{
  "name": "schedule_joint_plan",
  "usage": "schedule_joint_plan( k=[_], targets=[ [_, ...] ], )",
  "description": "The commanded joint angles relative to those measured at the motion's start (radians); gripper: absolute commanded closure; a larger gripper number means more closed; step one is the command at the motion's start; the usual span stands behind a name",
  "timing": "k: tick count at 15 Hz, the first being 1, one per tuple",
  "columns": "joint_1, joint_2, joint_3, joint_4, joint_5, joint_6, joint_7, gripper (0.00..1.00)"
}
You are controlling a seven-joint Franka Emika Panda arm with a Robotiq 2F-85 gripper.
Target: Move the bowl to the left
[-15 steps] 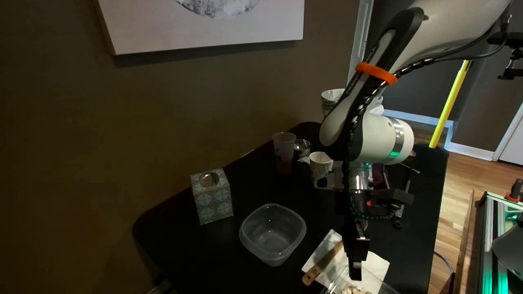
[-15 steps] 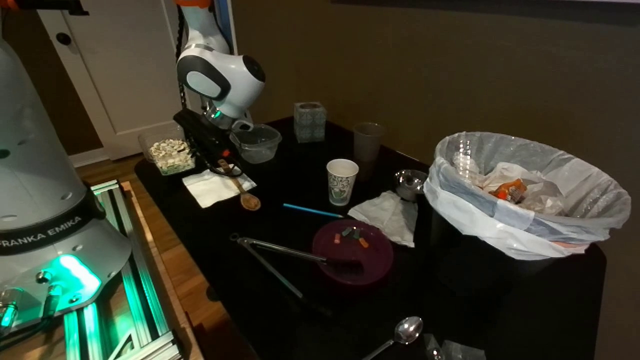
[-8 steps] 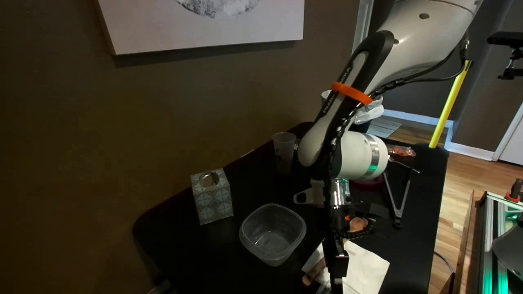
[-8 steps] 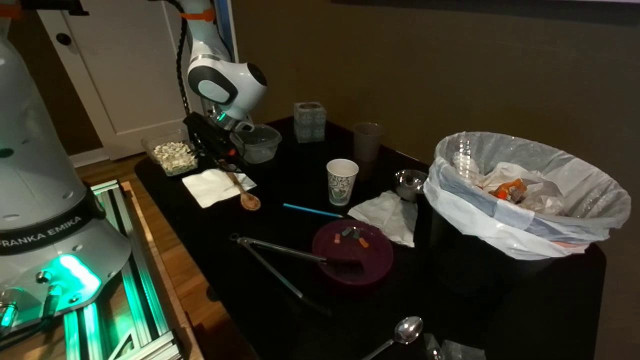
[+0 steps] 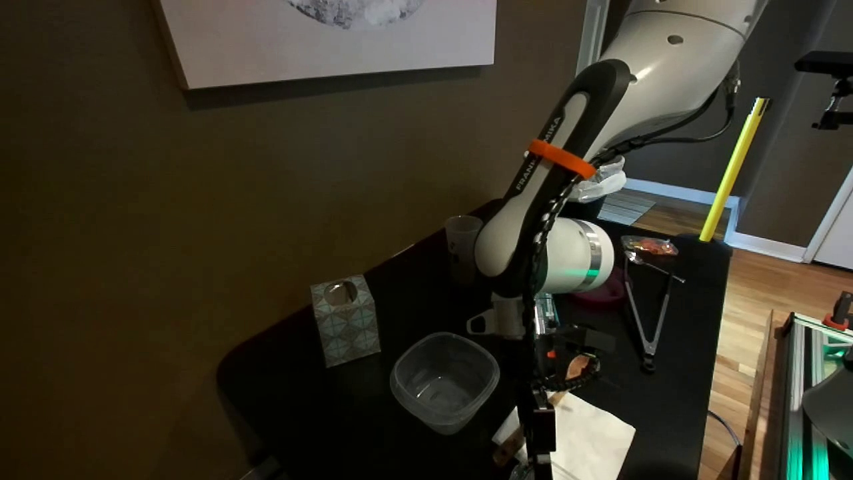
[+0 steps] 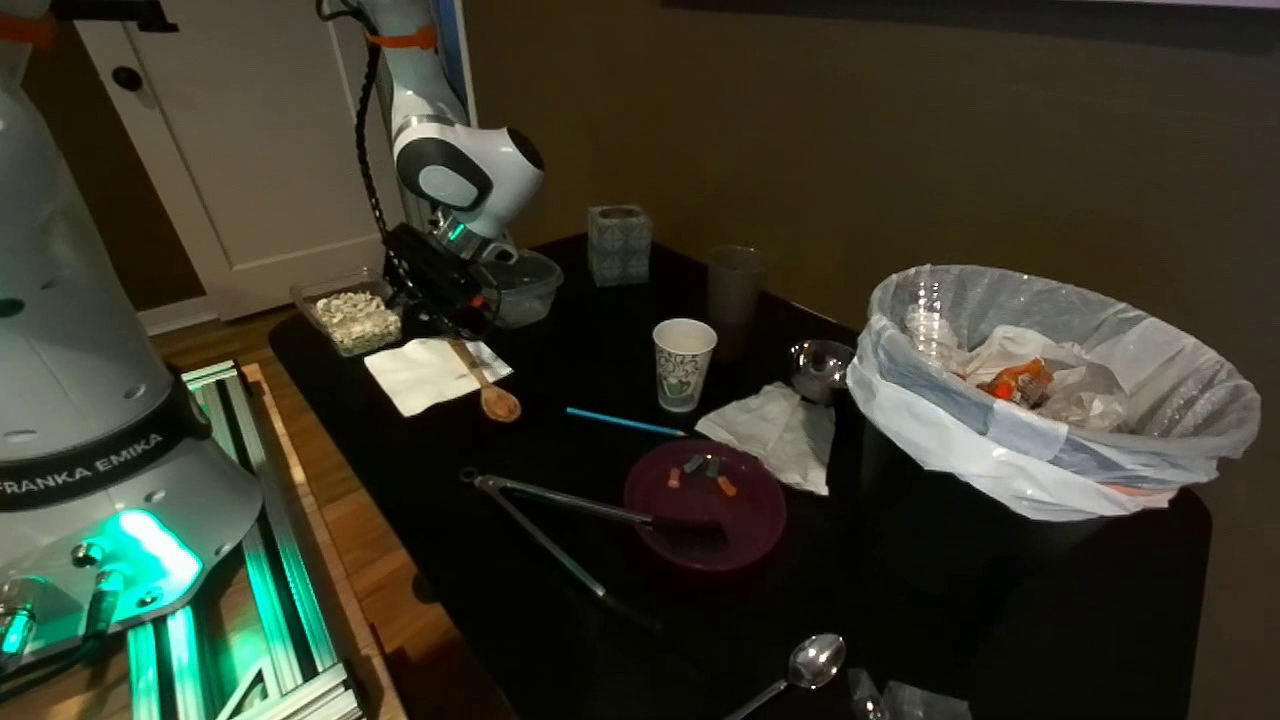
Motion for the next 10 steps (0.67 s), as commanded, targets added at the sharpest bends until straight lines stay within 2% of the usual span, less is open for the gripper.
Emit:
schedule_joint_plan(
  k=[1,4,6,10],
  targets=[
    [-0.049,-0.101,0.022,-0.089,-0.028,-0.034,0.016,0.24],
    [-0.073,-0.215,0.036,-0.192,0.002,-0.012,-0.017,0.02],
    [-0.082,-0.307,0.042,-0.268,0.035,0.012,-0.034,0.00],
    [-0.041,-0.500,0.044,-0.436,0.067,0.194,-0.016,0.00]
  ],
)
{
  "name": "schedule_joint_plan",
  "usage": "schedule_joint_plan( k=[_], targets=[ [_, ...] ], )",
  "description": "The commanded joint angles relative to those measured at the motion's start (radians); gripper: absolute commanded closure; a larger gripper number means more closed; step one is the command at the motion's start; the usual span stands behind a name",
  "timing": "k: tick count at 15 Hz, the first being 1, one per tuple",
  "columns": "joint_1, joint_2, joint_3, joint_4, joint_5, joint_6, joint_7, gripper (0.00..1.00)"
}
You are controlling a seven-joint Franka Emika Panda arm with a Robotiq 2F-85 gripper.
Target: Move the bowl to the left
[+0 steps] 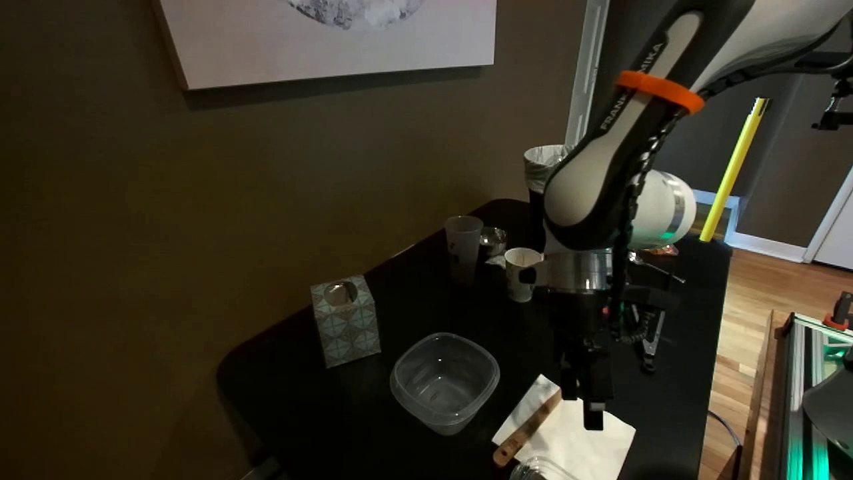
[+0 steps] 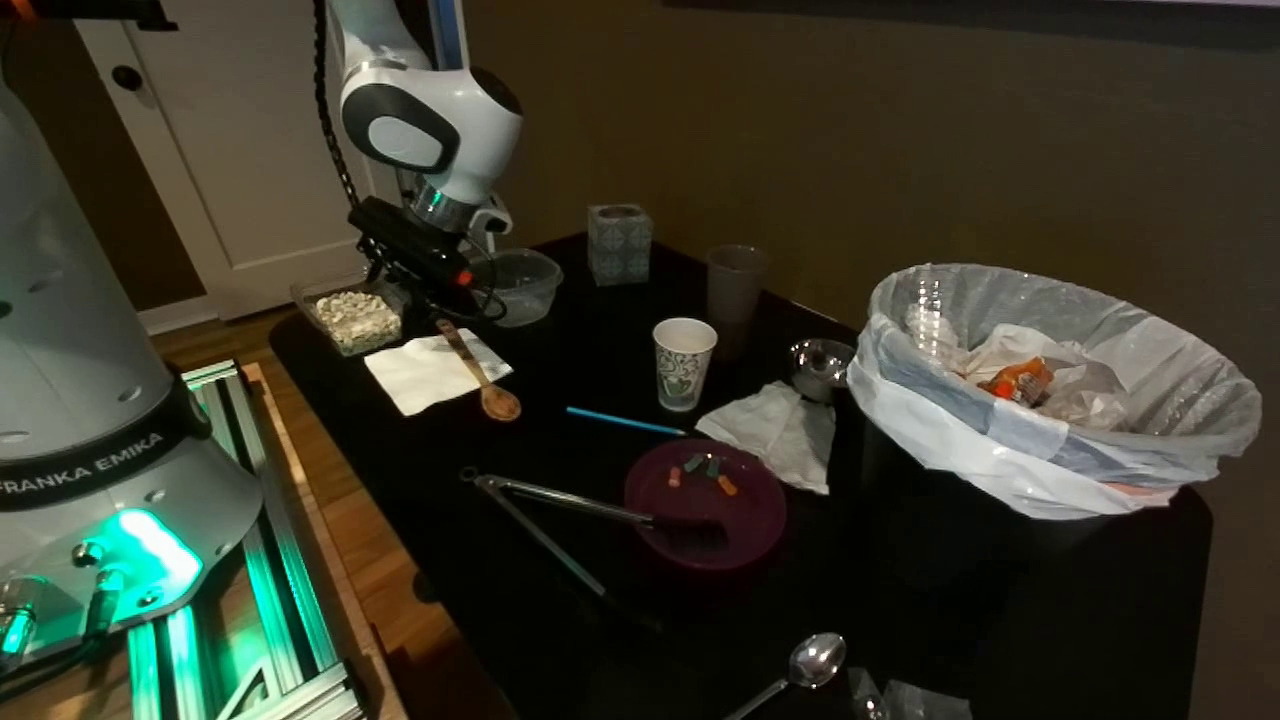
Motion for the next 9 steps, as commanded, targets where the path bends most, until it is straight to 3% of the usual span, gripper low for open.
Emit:
schedule_joint_plan(
  k=[1,2,3,6,7,9],
  targets=[
    [0.036,-0.223,0.019,-0.190,0.046,0.152,0.026,0.00],
    [0.051,-0.264,0.021,-0.226,0.049,0.197,0.046,0.00],
    [0.062,-0.178,0.006,-0.138,-0.019,0.259,0.112,0.00],
    [0.075,-0.164,0.013,-0.144,-0.118,0.451,0.273,0.00],
    [0.063,-0.185,0.008,-0.140,-0.057,0.360,0.172,0.00],
    [0.067,-0.182,0.009,-0.137,-0.065,0.378,0.188,0.00]
  ],
)
